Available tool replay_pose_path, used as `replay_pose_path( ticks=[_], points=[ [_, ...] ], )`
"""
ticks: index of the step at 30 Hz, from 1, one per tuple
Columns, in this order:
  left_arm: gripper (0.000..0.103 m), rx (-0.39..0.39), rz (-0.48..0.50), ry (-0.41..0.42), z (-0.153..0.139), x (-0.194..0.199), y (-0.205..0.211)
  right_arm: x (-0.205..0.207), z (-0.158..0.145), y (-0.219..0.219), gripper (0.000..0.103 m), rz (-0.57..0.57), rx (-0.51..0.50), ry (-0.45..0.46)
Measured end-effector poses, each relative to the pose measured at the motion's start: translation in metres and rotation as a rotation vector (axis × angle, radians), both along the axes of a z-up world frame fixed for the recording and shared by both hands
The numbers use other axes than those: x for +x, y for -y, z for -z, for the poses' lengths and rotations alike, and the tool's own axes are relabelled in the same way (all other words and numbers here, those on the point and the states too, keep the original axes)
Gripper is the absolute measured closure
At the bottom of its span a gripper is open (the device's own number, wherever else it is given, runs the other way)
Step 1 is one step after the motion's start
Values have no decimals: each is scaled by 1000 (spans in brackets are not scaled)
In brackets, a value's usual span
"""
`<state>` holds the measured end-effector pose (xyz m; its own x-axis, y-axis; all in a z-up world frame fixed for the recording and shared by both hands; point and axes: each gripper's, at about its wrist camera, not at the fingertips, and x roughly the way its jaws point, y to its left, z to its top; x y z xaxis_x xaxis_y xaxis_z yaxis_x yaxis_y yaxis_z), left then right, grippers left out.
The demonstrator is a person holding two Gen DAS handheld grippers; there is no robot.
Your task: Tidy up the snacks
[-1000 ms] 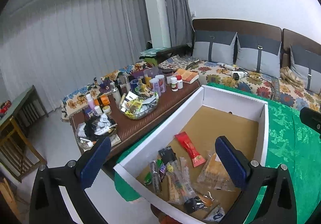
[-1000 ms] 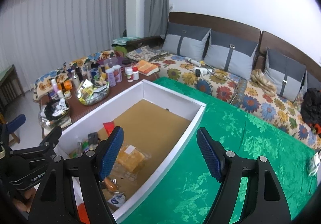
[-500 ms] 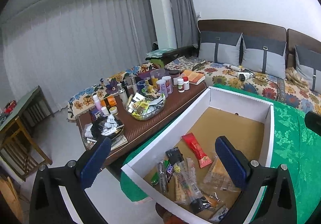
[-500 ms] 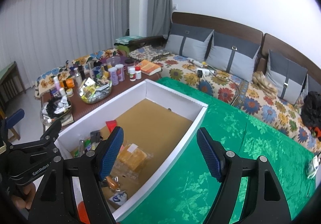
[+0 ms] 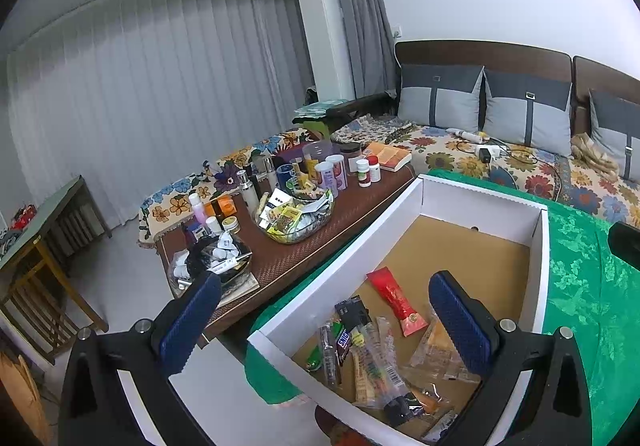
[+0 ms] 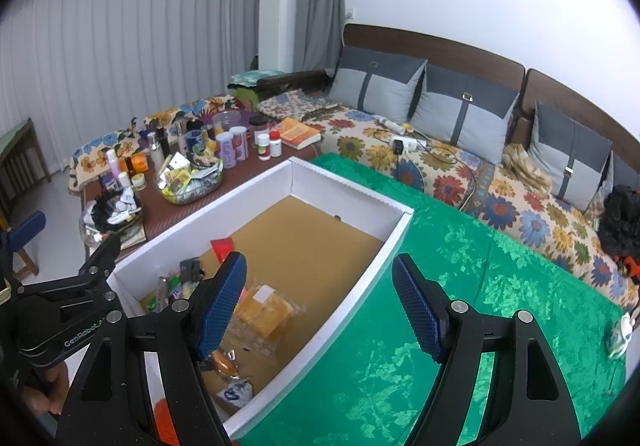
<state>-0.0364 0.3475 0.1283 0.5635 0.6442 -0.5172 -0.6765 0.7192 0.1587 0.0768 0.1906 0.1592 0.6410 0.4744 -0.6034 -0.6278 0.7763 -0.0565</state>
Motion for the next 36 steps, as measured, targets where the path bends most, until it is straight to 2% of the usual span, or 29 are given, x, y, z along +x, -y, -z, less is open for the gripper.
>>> replay_pose_path(
  ticks=[5, 7, 18, 30, 36],
  points=[
    [0, -9, 3, 3, -2, -1, -2, -5, -6, 4, 24, 2, 0, 8],
    [0, -11, 3, 2, -2, -1, -2, -5, -7, 5, 21, -2, 0, 10],
    [0, 8, 30, -31, 2, 7, 6, -3, -11, 7, 21, -2, -5, 27],
    [0, -35, 39, -25, 2, 6, 3, -2, -10, 8, 21, -6, -5, 25],
    [0, -24, 28, -14, 1, 4, 3, -9, -7, 4, 21, -12, -13, 26]
  ],
)
